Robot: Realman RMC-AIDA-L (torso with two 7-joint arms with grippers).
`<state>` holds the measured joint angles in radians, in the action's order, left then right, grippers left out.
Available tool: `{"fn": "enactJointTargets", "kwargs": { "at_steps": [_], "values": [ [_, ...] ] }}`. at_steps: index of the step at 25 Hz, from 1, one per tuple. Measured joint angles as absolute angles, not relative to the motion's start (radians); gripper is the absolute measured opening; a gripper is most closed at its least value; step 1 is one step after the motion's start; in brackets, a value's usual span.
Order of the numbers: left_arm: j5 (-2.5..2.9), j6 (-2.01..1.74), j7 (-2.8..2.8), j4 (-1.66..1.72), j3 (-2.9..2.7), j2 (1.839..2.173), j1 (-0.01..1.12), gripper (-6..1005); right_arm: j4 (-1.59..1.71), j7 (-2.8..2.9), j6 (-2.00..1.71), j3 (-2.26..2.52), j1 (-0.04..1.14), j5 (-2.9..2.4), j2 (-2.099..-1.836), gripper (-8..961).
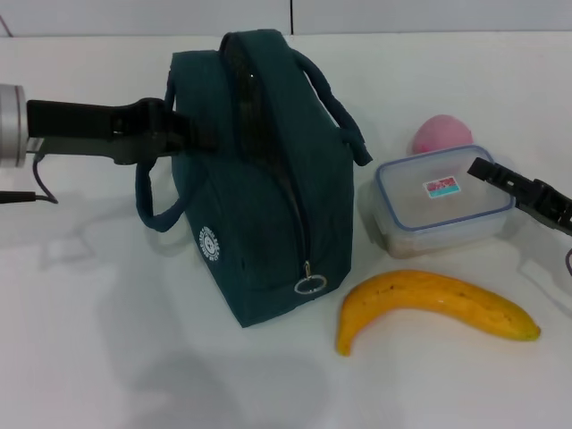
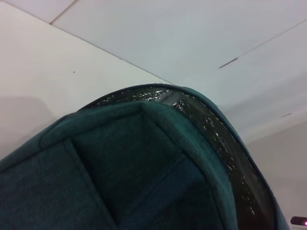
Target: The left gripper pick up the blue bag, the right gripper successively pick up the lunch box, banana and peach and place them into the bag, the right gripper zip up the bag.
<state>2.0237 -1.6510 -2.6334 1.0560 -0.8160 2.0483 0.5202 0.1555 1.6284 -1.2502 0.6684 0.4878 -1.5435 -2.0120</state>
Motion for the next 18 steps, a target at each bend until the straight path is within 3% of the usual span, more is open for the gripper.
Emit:
{"fn": "enactJointTargets", "kwargs": {
  "at_steps": [18],
  "values": [
    [2.021,-1.640,-2.616,1.029,-0.816,2.042,0.524,37,0.160,1.730,-1.382,0.663,0.486,-1.521,-2.011,809]
  ]
}}
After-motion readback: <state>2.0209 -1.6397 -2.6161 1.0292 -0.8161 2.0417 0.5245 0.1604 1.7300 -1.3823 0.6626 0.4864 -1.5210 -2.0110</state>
